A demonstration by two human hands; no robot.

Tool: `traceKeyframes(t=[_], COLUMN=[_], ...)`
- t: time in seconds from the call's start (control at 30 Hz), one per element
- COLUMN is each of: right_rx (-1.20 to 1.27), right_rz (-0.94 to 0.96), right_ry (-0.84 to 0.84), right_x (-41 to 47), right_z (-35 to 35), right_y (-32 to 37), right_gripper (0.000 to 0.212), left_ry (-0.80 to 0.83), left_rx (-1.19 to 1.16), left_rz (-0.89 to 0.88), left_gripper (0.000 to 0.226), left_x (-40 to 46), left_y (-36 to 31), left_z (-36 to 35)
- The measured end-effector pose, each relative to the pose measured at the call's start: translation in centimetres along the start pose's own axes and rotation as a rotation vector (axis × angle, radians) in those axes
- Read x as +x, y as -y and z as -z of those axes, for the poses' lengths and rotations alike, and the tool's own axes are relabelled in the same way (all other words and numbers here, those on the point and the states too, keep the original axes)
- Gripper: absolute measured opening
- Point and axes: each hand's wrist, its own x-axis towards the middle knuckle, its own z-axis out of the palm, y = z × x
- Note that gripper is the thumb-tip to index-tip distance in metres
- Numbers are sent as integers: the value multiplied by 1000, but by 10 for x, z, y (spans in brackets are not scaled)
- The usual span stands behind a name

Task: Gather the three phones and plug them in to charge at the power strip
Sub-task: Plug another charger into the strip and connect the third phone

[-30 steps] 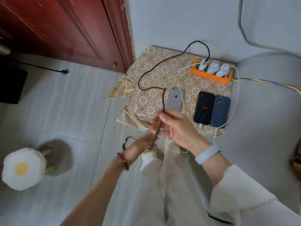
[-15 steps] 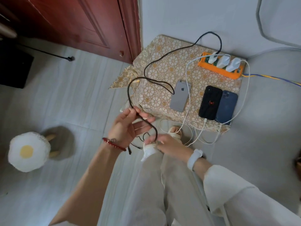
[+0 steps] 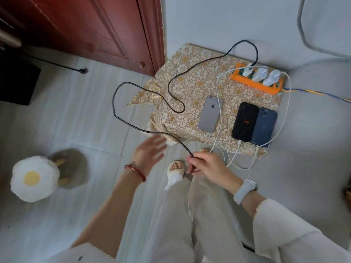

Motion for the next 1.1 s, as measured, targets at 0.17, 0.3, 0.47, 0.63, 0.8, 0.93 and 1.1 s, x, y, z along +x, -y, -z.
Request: traceKeyframes(t=[0.17,0.3,0.47,0.63,0.8,0.93,1.1], right_rx=[226,301,-102,973,1461,1343,1338], right_rz=[75,65,-385,-664,-472,-429,-401], right_ry=[-61,-133,-407,114,-330,-392,-434], right_x=[20,30,35,39,66,74,73], right_z=[-1,6,3,-7,-10,1,13], right_y=[44,42,-18,-41,-4,-1,-22], right_gripper=[15,21,44,57,19,32,39], left_ry=[199,69,90,151,-128,-428,-645], left_rx=[449,332,-185,-196,-52,146,549], left_rz=[-24,-37,-90,28,153,174,93], left_gripper=[39,25,28,30,26,24,31], left_x=[-26,-25,-21,-27,-25,-19,-3], left_y=[57,47,7,-8,2,8,18], left_z=[-27,-31,-24,-22,-1,31,56])
